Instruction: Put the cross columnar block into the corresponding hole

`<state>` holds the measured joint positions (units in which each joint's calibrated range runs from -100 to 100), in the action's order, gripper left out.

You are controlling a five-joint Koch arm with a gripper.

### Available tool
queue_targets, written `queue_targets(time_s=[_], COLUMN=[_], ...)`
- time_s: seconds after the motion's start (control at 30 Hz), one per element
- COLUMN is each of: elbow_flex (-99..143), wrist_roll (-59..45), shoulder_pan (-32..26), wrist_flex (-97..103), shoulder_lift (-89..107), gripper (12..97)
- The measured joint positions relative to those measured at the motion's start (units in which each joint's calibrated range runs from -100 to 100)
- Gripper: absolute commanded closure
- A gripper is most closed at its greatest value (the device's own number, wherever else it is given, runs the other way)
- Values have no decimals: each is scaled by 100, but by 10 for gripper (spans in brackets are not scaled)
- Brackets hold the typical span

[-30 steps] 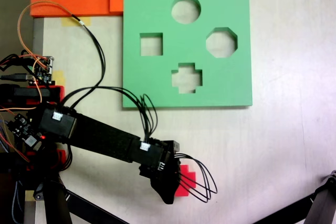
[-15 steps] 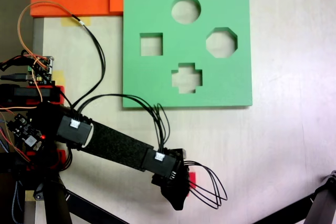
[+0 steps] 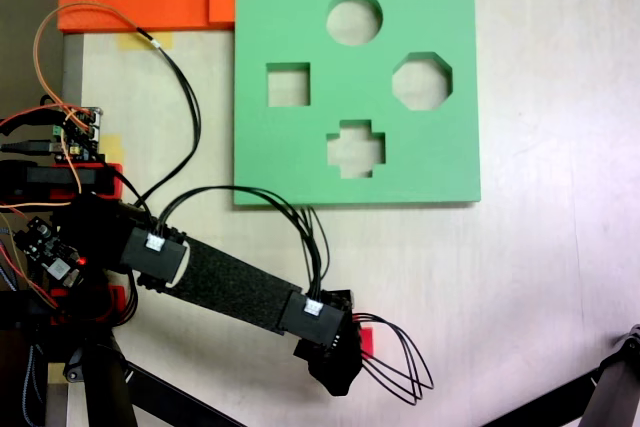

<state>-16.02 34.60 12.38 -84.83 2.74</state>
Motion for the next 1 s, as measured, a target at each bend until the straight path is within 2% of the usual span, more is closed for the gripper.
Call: queue_targets(time_s=[0.1, 0.37, 0.73, 1.0], elbow_flex=[-29, 490, 862, 960], wrist_roll=[0, 59, 249, 464], shoulder_pan=[34, 88, 78, -195], wrist_flex=[-20, -29, -166, -734], shoulder_lift=[68, 451, 1436, 2996], gripper=[623, 682, 683, 683])
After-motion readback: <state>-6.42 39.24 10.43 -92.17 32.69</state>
